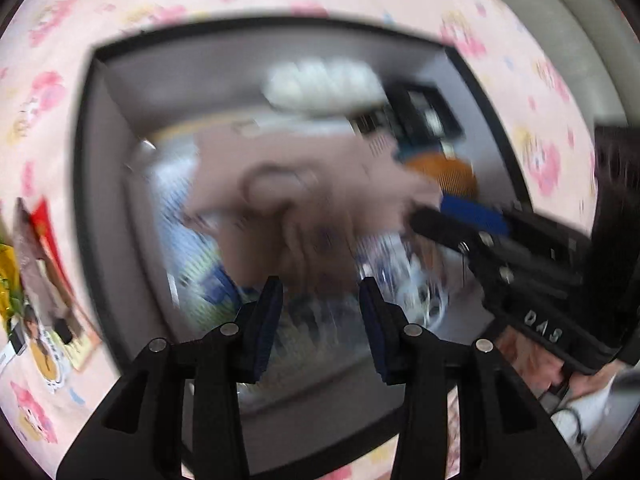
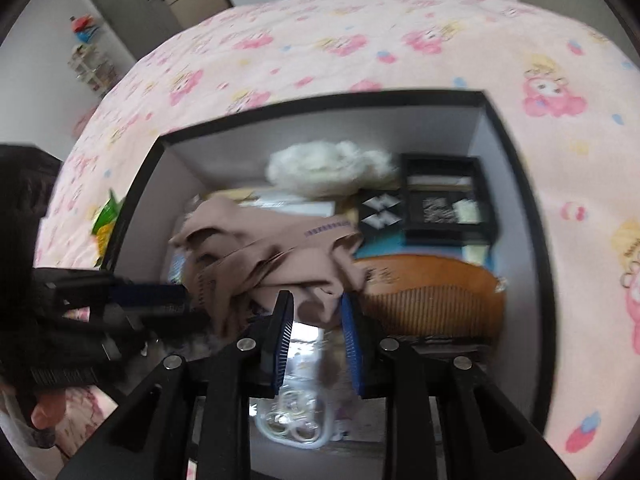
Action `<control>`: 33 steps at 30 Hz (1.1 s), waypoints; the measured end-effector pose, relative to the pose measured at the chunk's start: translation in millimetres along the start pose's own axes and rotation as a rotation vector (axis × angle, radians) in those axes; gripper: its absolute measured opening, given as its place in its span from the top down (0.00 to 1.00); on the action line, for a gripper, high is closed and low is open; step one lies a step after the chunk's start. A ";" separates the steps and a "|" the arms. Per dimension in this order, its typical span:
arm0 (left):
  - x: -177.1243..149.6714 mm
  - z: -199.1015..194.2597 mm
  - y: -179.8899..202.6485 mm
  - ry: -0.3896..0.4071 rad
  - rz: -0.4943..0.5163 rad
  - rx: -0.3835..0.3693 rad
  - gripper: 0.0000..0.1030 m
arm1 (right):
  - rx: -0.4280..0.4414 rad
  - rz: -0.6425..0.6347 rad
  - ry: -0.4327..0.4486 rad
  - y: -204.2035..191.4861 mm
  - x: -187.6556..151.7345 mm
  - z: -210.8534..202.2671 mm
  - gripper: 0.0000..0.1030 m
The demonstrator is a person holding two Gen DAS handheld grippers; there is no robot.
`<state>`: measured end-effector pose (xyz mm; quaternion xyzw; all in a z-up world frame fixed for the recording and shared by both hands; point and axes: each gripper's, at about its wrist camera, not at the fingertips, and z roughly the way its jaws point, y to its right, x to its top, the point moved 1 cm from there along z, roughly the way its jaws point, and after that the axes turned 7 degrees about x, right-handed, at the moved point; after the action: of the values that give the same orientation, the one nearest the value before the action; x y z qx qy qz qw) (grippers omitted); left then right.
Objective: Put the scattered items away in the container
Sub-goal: 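Carry the pink-beige cloth with the left gripper into the black box, then release the cloth inside the box by opening the left gripper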
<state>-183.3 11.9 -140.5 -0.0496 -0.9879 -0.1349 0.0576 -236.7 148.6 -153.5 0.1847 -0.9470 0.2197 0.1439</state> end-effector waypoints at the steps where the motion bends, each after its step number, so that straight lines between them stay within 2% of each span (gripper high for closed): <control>1: -0.4 4.0 3.4 -0.013 0.015 -0.006 0.61 | 0.008 0.007 -0.014 0.1 -0.2 3.0 0.79; 4: 7.2 14.2 4.3 -0.025 -0.002 0.033 0.61 | 0.005 0.025 -0.021 1.3 0.2 6.8 0.79; 7: 21.1 9.0 -8.7 0.040 -0.076 0.116 0.61 | -0.029 0.029 0.012 4.0 1.5 2.0 0.79; 8: 24.8 1.9 -17.5 0.086 -0.125 0.141 0.67 | -0.039 0.031 0.026 4.8 1.8 -0.5 0.79; 11: 24.7 -12.9 -28.2 0.132 -0.188 0.058 0.66 | -0.049 0.043 0.058 7.2 4.6 -7.3 0.79; 13: 21.9 -16.8 -24.0 0.150 -0.155 0.061 0.65 | -0.041 0.049 0.056 7.0 9.3 -6.0 0.79; 17: 19.7 -9.9 -15.7 0.141 -0.139 -0.024 0.65 | 0.018 0.069 -0.010 4.2 25.5 11.9 0.79; 19: 15.4 -12.1 -12.2 0.173 -0.150 -0.027 0.67 | 0.049 0.084 -0.031 2.8 29.9 18.7 0.80; 20: 11.5 -9.6 -11.8 0.177 -0.154 -0.030 0.68 | 0.042 0.090 -0.024 3.2 32.0 19.0 0.80; 24: 24.0 3.1 -8.7 0.123 -0.169 -0.085 0.68 | -0.072 0.083 0.113 8.5 36.8 -8.7 0.79; 25: 26.2 5.3 -8.6 0.117 -0.176 -0.085 0.68 | -0.093 0.082 0.139 10.9 36.2 -15.2 0.79; 27: 32.1 8.0 -12.9 0.116 -0.212 -0.035 0.68 | -0.122 0.093 0.164 19.1 33.0 -22.7 0.79; 29: 37.1 2.1 -23.3 0.150 -0.283 0.041 0.69 | -0.112 0.116 0.137 27.8 29.0 -17.7 0.79; 30: 37.7 -2.7 -27.4 0.169 -0.313 0.054 0.71 | -0.091 0.136 0.113 31.4 26.8 -12.0 0.79; 31: 37.3 -8.0 -29.9 0.187 -0.336 0.053 0.71 | -0.072 0.149 0.099 34.4 25.5 -9.8 0.79; 33: 34.6 -17.8 -24.8 0.208 -0.326 -0.023 0.71 | -0.035 0.175 0.092 37.0 21.2 -8.8 0.79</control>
<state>-218.5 -13.9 -125.6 0.1246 -0.9700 -0.1581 0.1360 -269.2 177.6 -151.9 0.0887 -0.9556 0.2232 0.1706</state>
